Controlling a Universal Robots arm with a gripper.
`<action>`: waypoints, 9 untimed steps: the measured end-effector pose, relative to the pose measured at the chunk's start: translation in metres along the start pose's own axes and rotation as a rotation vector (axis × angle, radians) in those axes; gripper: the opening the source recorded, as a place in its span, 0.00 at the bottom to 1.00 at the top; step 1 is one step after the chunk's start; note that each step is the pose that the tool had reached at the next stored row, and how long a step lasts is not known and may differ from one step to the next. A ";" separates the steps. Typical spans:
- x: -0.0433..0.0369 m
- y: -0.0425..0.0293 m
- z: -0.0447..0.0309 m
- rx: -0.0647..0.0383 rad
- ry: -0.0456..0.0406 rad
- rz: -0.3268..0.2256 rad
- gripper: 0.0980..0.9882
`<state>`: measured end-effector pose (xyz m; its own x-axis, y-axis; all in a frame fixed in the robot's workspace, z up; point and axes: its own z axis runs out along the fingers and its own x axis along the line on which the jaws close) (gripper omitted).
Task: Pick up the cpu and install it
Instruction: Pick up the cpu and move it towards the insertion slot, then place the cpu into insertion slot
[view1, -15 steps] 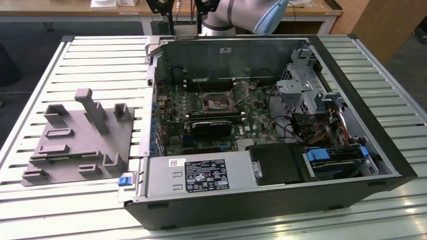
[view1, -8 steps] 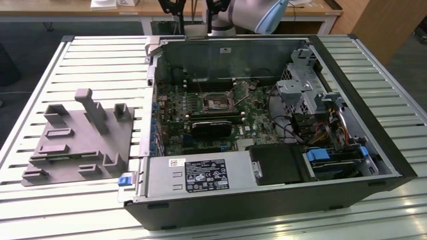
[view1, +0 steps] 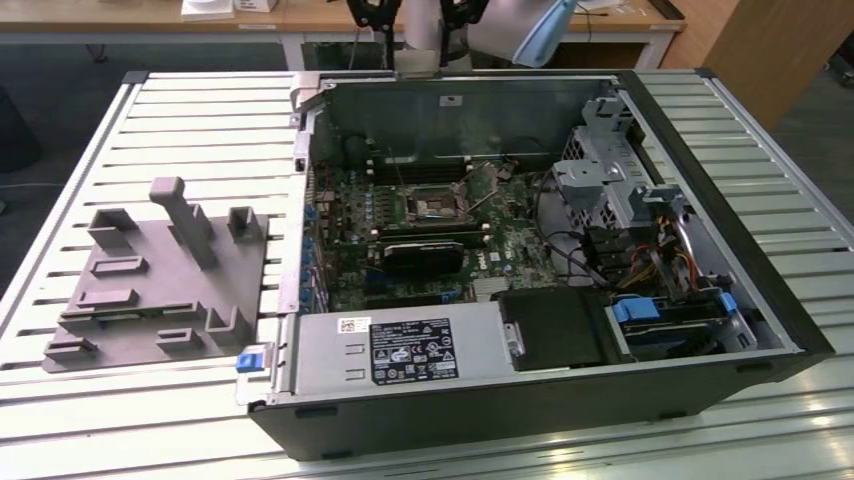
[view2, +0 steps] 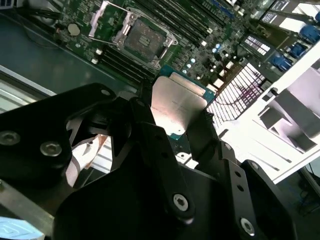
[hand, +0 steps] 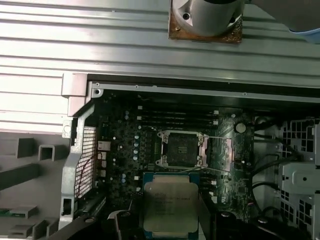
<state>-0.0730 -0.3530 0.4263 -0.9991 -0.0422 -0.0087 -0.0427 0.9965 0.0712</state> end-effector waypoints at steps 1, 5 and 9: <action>-0.0020 -0.0001 0.0001 0.000 -0.0001 0.000 0.48; -0.0056 -0.0002 0.0002 0.002 -0.0003 0.004 0.48; -0.0070 -0.0003 0.0003 0.002 -0.0007 0.010 0.48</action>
<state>-0.0660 -0.3530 0.4260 -0.9994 -0.0326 -0.0087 -0.0331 0.9971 0.0691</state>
